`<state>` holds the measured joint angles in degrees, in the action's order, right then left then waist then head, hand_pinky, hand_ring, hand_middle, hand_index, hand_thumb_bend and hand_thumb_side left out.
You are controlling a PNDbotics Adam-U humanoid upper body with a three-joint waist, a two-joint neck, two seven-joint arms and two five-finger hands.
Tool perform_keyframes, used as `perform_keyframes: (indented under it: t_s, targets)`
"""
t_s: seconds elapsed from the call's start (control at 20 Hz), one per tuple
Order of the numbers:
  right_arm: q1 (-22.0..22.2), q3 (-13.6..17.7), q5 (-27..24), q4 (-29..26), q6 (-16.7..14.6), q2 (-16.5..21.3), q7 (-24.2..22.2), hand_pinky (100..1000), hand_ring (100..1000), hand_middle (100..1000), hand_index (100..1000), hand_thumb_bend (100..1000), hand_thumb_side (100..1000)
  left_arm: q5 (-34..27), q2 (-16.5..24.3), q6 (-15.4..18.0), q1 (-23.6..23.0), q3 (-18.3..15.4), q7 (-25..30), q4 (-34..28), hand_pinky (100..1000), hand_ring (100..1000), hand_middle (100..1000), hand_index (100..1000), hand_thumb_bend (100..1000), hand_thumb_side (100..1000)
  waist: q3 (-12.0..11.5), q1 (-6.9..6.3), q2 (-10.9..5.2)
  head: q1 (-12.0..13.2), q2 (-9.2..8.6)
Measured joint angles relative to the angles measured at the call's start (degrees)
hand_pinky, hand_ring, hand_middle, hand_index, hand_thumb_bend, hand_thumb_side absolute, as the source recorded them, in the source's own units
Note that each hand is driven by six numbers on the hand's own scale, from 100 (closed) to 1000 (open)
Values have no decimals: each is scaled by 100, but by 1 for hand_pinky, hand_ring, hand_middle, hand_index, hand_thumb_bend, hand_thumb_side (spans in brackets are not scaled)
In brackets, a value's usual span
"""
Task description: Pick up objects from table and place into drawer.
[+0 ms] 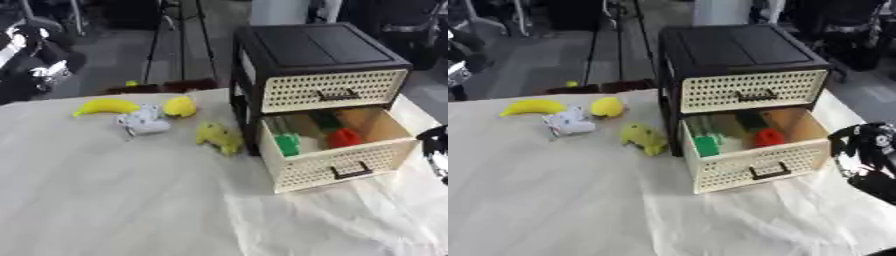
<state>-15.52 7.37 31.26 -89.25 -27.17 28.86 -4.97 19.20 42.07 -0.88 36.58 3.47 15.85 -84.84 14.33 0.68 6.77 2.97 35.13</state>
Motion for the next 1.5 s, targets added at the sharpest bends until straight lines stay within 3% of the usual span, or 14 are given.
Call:
perform_keyframes:
  t_s: [0.3, 0.45, 0.65, 0.95, 1.2, 1.5]
  targets:
    - [-258, -86, -150, -89, -51, -41, -48, 100, 241, 350, 666, 100, 787, 579, 88, -249, 494, -14, 92, 946, 681, 609, 701, 786, 554, 633, 452, -95, 298, 99, -267]
    - [-345, -106, -180, -117, -81, -70, -80, 100, 241, 350, 663, 100, 792, 862, 88, -205, 688, -16, 101, 1409, 689, 614, 699, 789, 589, 520, 640, -145, 447, 149, -406]
    - [-413, -123, -217, -153, -105, -98, -107, 100, 242, 351, 661, 100, 798, 1243, 82, 42, 850, -41, 175, 2029, 675, 597, 686, 779, 624, 462, 799, -214, 632, 213, -548]
    - [-422, -121, -234, -185, -107, -139, -111, 100, 242, 351, 660, 100, 803, 1783, -2, 524, 1045, -48, 128, 2913, 630, 576, 664, 767, 670, 471, 898, -262, 807, 222, -614]
    - [-466, -118, -236, -189, -120, -147, -124, 100, 241, 350, 660, 100, 806, 2256, -171, 929, 1178, -46, -50, 3568, 606, 557, 643, 758, 677, 474, 934, -286, 883, 217, -646]
    - [-468, -102, -236, -197, -124, -188, -129, 100, 242, 350, 660, 100, 806, 2868, -342, 1233, 1234, -95, -211, 3770, 579, 518, 600, 717, 655, 427, 940, -293, 917, 218, -656]
